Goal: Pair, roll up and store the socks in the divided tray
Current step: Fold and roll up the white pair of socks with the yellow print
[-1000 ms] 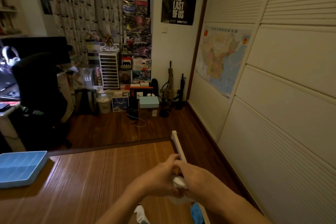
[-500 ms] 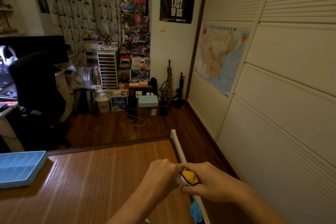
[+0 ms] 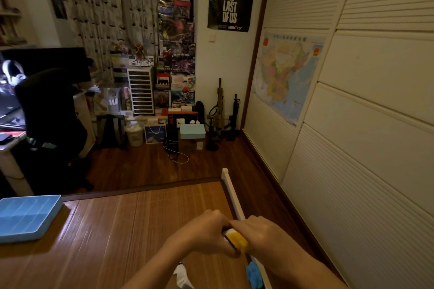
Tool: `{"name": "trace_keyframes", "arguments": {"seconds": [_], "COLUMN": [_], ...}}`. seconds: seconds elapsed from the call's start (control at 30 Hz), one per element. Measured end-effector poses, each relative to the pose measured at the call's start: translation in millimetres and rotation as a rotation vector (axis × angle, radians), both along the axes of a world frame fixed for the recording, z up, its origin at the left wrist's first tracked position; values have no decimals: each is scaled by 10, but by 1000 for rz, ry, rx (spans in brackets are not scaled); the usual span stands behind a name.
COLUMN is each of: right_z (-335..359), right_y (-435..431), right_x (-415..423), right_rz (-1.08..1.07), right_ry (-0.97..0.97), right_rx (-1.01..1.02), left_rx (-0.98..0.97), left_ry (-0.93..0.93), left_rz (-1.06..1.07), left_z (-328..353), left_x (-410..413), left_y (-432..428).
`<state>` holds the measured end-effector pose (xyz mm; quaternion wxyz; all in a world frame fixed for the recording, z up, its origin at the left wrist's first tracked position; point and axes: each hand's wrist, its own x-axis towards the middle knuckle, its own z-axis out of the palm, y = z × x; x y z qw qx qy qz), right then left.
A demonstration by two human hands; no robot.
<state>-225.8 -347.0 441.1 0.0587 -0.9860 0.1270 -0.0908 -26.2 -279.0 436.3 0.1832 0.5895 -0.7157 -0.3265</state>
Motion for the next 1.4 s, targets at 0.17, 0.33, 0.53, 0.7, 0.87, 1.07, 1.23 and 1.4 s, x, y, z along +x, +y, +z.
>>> {"name": "trace_keyframes", "arguments": {"seconds": [0.17, 0.33, 0.53, 0.7, 0.87, 1.07, 1.23, 1.4], "right_z": [103, 107, 54, 103, 173, 135, 71, 191], "right_y": [-56, -38, -8, 23, -50, -81, -43, -84], "right_x": [-72, -117, -107, -52, 7, 38, 43, -31], "right_rz": [-115, -118, -127, -265, -458, -572, -537, -338], "right_ry": [-52, -196, -348, -332, -240, -280, -266, -118], "right_rx": [608, 484, 315, 563, 812, 895, 715, 734], "left_rx": [-132, -165, -117, -103, -72, -17, -27, -5], "left_ry": [-73, -4, 130, 185, 304, 420, 395, 435], "left_rz": [76, 142, -1, -52, -69, 72, 18, 26], "left_z": [-75, -80, -51, -59, -110, -147, -121, -73], "left_x": [-45, -34, -15, -100, -172, -117, -137, -56], "left_y": [28, 38, 78, 91, 122, 150, 173, 166]}}
